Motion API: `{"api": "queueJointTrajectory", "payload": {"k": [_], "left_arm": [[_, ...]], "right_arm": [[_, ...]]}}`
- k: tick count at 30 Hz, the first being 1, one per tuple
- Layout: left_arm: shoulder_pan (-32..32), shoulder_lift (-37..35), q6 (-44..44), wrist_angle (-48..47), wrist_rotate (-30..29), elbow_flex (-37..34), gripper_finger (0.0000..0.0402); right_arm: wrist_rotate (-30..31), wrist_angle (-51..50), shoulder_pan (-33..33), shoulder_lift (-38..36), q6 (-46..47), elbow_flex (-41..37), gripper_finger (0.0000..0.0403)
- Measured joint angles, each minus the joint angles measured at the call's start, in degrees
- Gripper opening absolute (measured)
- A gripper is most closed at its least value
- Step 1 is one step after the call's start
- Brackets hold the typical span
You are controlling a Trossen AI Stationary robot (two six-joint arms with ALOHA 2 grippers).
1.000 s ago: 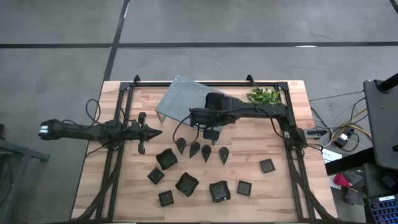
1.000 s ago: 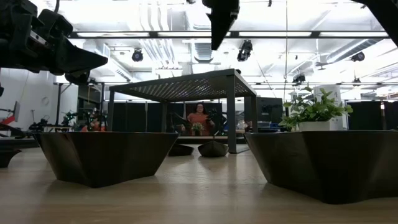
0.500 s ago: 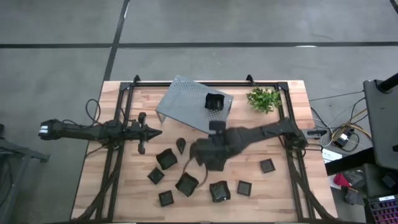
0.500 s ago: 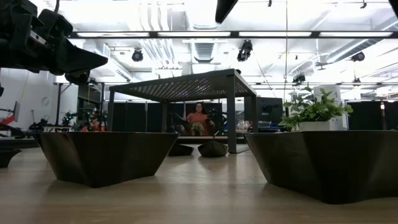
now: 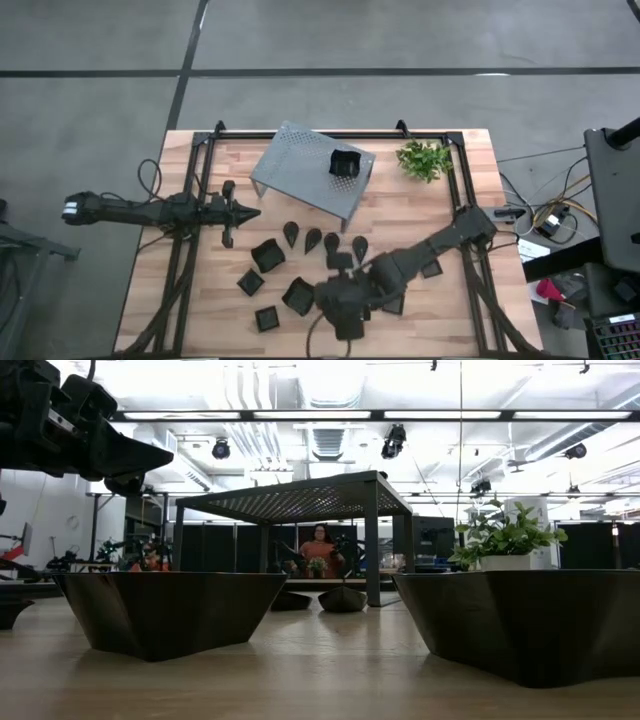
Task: Pick & Place Mini shaped plates
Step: Stack the right distorted square plate into the distorted square plate on the shelf
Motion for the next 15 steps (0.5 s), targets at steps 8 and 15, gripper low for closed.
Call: {"api": "queueJointTrajectory", "payload": {"k": [8, 15], "left_arm": [[-0.02, -0.02, 0.0, 0.0, 0.02, -0.02, 0.0], [-0.02, 0.0, -0.01, -0.04, 0.02, -0.01, 0.0]], "right_arm": [[0.68, 5.45, 2.91, 0.43, 6.94, -8.77, 0.0068], [-4.64, 8.6, 4.47, 0.46, 12.32, -16.31, 0.0068]]}}
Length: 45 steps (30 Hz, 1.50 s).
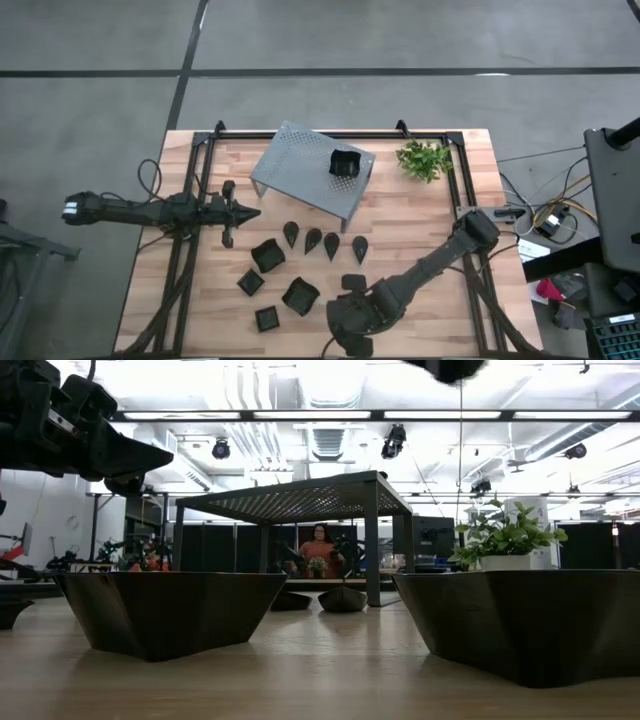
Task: Pick & Place Mini shaped plates
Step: Stack the right distorted square plate into the distorted square plate on the shelf
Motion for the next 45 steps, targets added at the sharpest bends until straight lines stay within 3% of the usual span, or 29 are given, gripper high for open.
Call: {"api": "queueJointTrajectory", "payload": {"k": [4, 12, 45], "left_arm": [[0.01, 0.0, -0.01, 0.0, -0.02, 0.01, 0.0], [0.02, 0.0, 0.01, 0.0, 0.0, -0.01, 0.0], [0.01, 0.0, -0.01, 0.02, 0.0, 0.0, 0.0]], "right_arm": [[-2.18, 3.02, 0.56, 0.0, 4.73, -3.22, 0.0068], [-2.49, 6.02, 2.04, 0.13, 5.58, -7.98, 0.0068], [0.21, 11.87, 3.25, 0.35, 5.01, -13.06, 0.0068]]}}
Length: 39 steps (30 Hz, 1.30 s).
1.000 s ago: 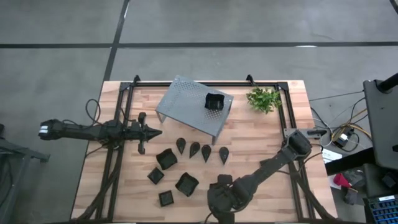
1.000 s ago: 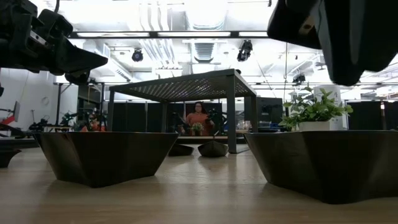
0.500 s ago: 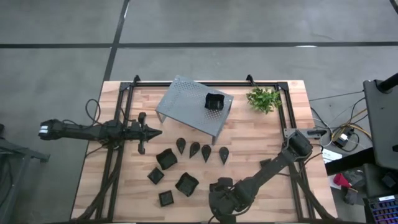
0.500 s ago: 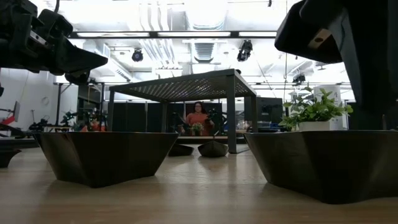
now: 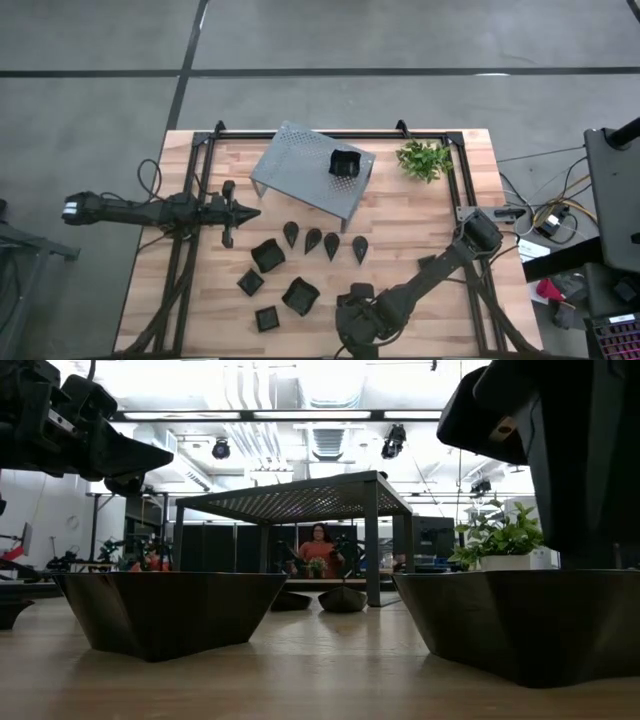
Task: Pick & Place Mini shaped plates
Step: Stack the right distorted square plate into the distorted square plate on the shelf
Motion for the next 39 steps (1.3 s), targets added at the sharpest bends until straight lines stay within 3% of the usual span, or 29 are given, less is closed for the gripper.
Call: {"api": "queueJointTrajectory", "payload": {"k": [21, 29, 34, 39], "left_arm": [[0.0, 0.0, 0.01, -0.01, 0.0, -0.01, 0.0], [0.0, -0.02, 0.02, -0.01, 0.0, 0.0, 0.0], [0.01, 0.0, 0.0, 0.0, 0.0, 0.01, 0.0], [0.0, -0.01, 0.01, -0.01, 0.0, 0.01, 0.0]], "right_arm": [[-0.6, -0.22, 0.2, 1.48, 1.35, -1.69, 0.0065], [-0.44, -0.71, 0.2, 1.48, 3.45, -1.97, 0.0017], [1.78, -6.16, 0.2, 1.46, 3.4, 1.36, 0.001], [8.01, -17.46, -0.49, 1.41, 3.16, 8.84, 0.0008]]}}
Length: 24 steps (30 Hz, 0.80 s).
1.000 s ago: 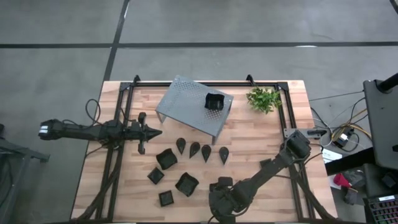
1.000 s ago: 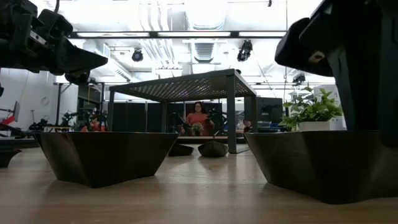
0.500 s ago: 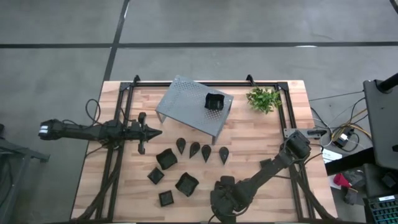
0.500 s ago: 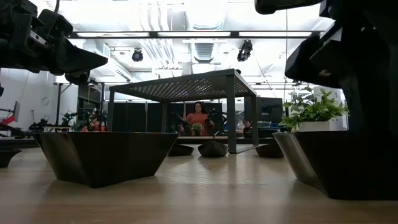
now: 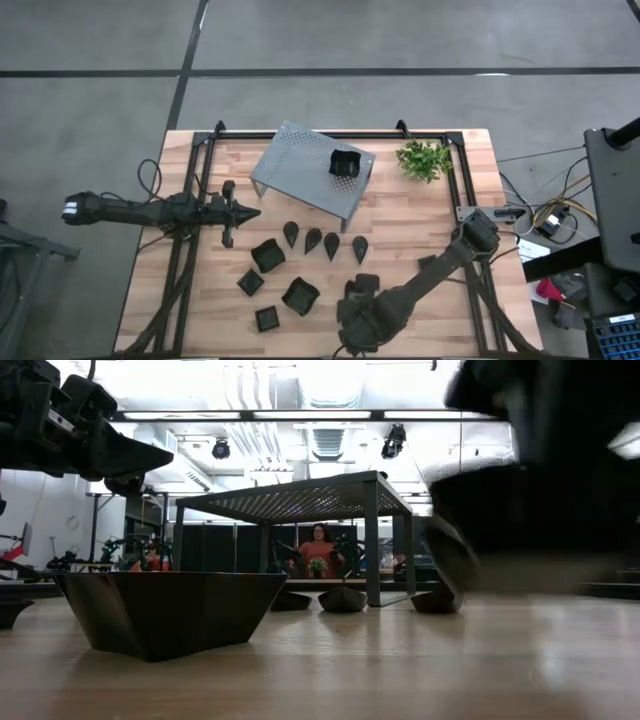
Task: Pick & Place Mini shaped plates
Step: Stack the right distorted square plate into the distorted square plate on the shelf
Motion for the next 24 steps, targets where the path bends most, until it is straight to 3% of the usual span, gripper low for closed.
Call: {"api": "queueJointTrajectory", "payload": {"k": [9, 24], "left_arm": [[-0.01, 0.01, -0.01, -0.01, 0.0, 0.0, 0.0], [-0.01, 0.01, 0.01, 0.01, 0.0, -0.02, 0.0]], "right_arm": [[12.24, -16.44, -3.51, -0.14, -6.89, 13.09, 0.0008], [17.13, -22.45, -17.13, -0.14, -28.17, 27.78, 0.0008]]}}
